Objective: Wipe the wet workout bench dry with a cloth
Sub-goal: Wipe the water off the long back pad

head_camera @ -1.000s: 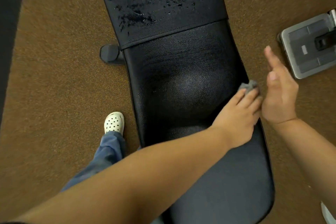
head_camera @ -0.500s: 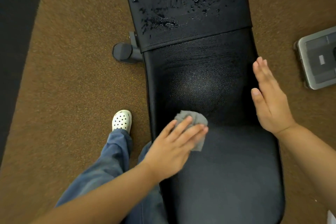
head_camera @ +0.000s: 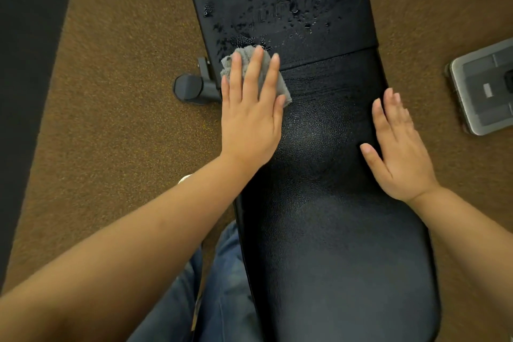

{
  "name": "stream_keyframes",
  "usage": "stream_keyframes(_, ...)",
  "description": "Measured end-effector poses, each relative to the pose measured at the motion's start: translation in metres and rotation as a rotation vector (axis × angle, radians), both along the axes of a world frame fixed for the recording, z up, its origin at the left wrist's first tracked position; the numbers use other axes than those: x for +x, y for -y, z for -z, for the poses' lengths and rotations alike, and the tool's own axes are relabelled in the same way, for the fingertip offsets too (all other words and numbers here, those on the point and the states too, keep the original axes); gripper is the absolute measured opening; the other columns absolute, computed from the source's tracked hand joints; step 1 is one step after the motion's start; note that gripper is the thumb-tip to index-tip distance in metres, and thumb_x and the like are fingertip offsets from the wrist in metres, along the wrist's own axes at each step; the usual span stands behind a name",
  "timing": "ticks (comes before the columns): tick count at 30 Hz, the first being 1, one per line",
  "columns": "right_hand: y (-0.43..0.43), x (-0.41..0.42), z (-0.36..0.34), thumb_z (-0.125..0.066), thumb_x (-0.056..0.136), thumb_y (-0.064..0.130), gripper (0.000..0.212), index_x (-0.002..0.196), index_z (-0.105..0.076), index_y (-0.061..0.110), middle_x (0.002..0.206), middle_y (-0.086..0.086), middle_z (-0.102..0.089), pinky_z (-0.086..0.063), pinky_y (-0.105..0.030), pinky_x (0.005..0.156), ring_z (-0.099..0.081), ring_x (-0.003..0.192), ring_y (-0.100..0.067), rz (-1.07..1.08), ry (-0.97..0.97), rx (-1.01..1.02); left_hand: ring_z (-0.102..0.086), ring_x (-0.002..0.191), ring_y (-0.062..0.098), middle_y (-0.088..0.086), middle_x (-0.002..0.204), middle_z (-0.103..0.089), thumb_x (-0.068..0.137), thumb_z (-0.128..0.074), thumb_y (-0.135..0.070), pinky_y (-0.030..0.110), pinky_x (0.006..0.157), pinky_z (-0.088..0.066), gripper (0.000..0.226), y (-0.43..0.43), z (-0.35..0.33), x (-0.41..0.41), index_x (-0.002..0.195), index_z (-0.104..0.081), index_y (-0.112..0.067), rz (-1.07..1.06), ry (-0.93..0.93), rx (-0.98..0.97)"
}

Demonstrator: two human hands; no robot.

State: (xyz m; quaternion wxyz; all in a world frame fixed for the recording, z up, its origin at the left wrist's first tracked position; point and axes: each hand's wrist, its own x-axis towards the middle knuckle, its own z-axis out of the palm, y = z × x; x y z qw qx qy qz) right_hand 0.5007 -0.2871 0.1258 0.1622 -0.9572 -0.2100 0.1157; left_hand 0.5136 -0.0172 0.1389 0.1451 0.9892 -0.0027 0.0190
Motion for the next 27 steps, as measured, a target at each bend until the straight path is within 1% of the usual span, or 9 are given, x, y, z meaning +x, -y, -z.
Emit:
stream_keyframes(2,-0.001,0.001,-0.001,-0.02,0.099,0.05,0.067,0.152,-0.001,0.012,0.159,-0.008,0.006,-0.001,-0.037,0.12,0.005,0.148,-0.024,0.006,-0.001,0.007,-0.014,0.144,0.033,0.01,0.156,-0.027,0.101,-0.038,-0.03,0.045,0.118,-0.009,0.051,0.001,-0.001,-0.014,0.149,-0.032,-0.015,0.041,0.002,-0.025)
stream_keyframes(5,-0.001,0.001,-0.001,-0.022,0.099,0.048,0.067,0.152,-0.004,0.01,0.159,-0.01,0.004,-0.004,-0.039,0.121,0.004,0.148,-0.024,0.008,-0.002,0.01,-0.014,0.145,0.032,0.007,0.156,-0.025,0.097,-0.041,-0.027,0.044,0.119,-0.009,0.054,0.004,0.001,-0.065,0.149,-0.033,-0.015,0.195,-0.041,-0.068)
stream_keyframes(9,-0.001,0.0,-0.001,-0.025,0.099,0.045,0.067,0.152,-0.005,0.009,0.16,-0.011,0.003,-0.007,-0.042,0.12,0.002,0.148,-0.025,0.012,-0.004,0.017,-0.012,0.146,0.027,0.0,0.157,-0.019,0.094,-0.042,-0.029,0.042,0.118,-0.011,0.06,-0.004,0.009,-0.158,0.151,-0.024,-0.021,0.373,-0.132,-0.018)
stream_keyframes(11,-0.001,0.0,0.0,-0.025,0.099,0.045,0.067,0.152,-0.005,0.008,0.16,-0.011,0.002,-0.008,-0.043,0.12,0.002,0.148,-0.025,0.013,-0.01,0.031,-0.013,0.146,0.025,-0.002,0.157,-0.017,0.095,-0.04,-0.032,0.042,0.116,-0.017,0.061,-0.012,0.014,-0.176,0.151,-0.02,-0.023,0.407,-0.134,0.012)
stream_keyframes(13,-0.001,0.001,0.0,-0.026,0.099,0.044,0.068,0.152,-0.006,0.007,0.159,-0.011,0.002,-0.009,-0.043,0.12,0.002,0.148,-0.025,0.013,-0.011,0.048,-0.014,0.146,0.025,-0.002,0.157,-0.015,0.096,-0.039,-0.032,0.043,0.116,-0.02,0.06,-0.018,0.017,-0.169,0.151,-0.019,-0.023,0.409,-0.122,0.003)
stream_keyframes(16,0.0,0.0,0.002,-0.026,0.099,0.044,0.068,0.151,-0.006,0.006,0.159,-0.01,0.002,-0.008,-0.043,0.12,0.002,0.148,-0.024,0.014,-0.007,0.07,-0.01,0.147,0.027,0.001,0.157,-0.015,0.098,-0.037,-0.031,0.047,0.118,-0.017,0.055,-0.027,0.016,-0.136,0.15,-0.022,-0.02,0.35,-0.086,-0.081)
stream_keyframes(21,0.001,0.0,0.002,-0.024,0.099,0.046,0.067,0.152,-0.003,0.01,0.16,-0.006,0.005,-0.005,-0.04,0.121,0.003,0.148,-0.023,0.021,-0.018,0.093,-0.013,0.145,0.035,0.015,0.153,-0.027,0.1,-0.038,-0.026,0.048,0.119,-0.012,0.051,-0.044,0.008,-0.046,0.147,-0.031,-0.009,0.287,0.0,-0.089)
stream_keyframes(24,0.001,0.0,0.002,-0.025,0.099,0.044,0.067,0.152,-0.003,0.01,0.16,-0.006,0.004,-0.005,-0.04,0.121,0.002,0.148,-0.023,0.023,-0.01,0.102,-0.013,0.145,0.034,0.014,0.155,-0.026,0.101,-0.037,-0.027,0.047,0.119,-0.009,0.051,-0.04,0.0,-0.002,0.149,-0.031,-0.01,0.363,0.006,-0.007)
stream_keyframes(27,0.001,-0.001,0.003,-0.023,0.1,0.045,0.067,0.152,-0.001,0.01,0.16,-0.006,0.003,-0.006,-0.041,0.121,0.002,0.148,-0.022,0.026,-0.006,0.13,-0.015,0.146,0.033,0.012,0.156,-0.025,0.101,-0.035,-0.029,0.048,0.119,-0.01,0.052,-0.022,-0.006,0.028,0.15,-0.029,-0.012,0.479,0.003,0.067)
